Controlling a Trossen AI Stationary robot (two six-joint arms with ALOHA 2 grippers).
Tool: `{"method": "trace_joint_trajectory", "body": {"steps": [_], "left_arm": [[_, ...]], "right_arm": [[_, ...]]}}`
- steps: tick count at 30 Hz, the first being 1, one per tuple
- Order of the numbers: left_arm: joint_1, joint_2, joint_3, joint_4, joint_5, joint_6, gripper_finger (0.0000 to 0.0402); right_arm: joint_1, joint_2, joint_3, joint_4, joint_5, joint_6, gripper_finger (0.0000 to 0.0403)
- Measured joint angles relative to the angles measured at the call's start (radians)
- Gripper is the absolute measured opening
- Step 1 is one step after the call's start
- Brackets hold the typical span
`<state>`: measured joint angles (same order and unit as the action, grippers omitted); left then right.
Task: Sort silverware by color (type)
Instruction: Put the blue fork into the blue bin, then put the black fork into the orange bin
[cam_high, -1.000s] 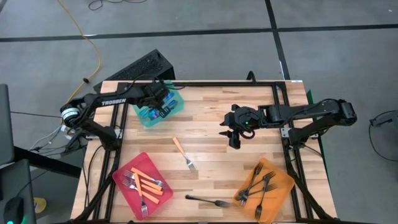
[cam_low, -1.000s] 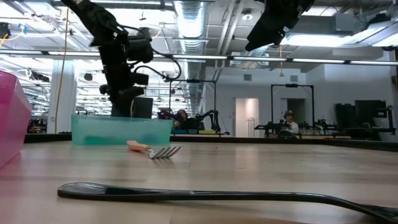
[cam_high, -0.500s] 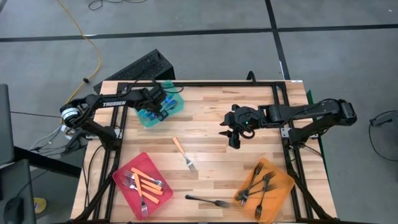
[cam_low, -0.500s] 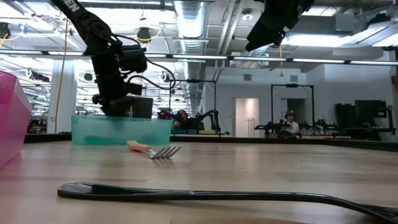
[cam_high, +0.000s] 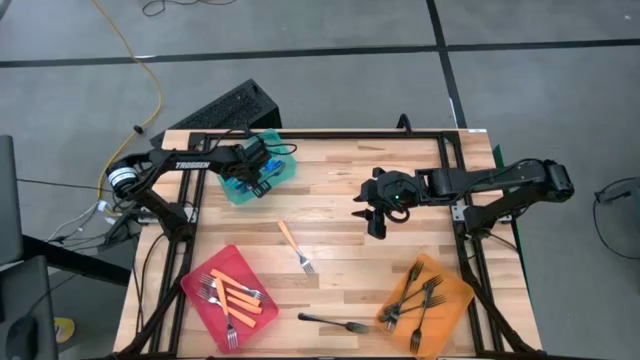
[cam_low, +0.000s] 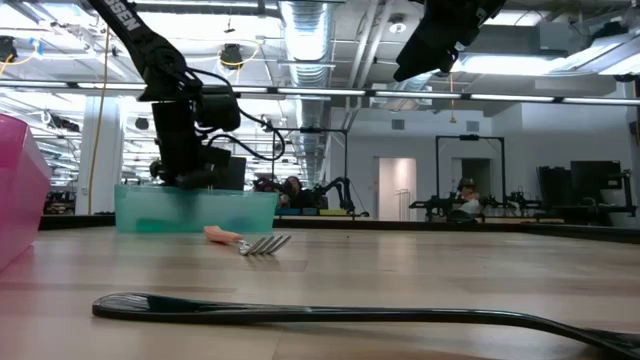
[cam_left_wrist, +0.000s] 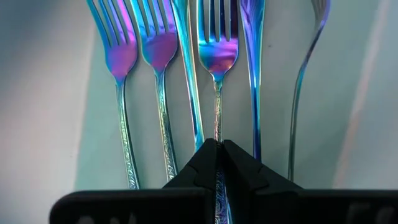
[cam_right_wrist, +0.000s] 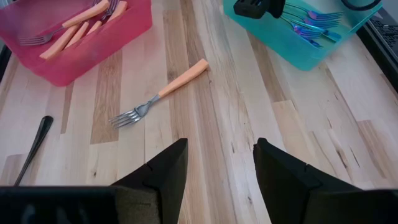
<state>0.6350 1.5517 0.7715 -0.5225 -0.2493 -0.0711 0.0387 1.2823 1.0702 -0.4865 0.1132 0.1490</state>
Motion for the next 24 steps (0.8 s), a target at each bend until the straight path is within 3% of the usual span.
{"method": "trace_joint_trajectory", "body": {"steps": [6,18,24], "left_arm": [[0.0,0.002,0.005,-0.003,-0.001,0.023,0.0015],[0.001,0.006,0.001,-0.007,0.005,0.063,0.0126],[0.001,-0.037,0.001,-0.006,0.002,0.063,0.0139]], "right_arm": [[0.0,0.0,0.0,0.0,0.0,-0.001,0.0202],[0.0,0.0,0.0,0.0,0.0,-0.001,0.0202],[0.0,0.0,0.0,0.0,0.0,0.0,0.0202]]}}
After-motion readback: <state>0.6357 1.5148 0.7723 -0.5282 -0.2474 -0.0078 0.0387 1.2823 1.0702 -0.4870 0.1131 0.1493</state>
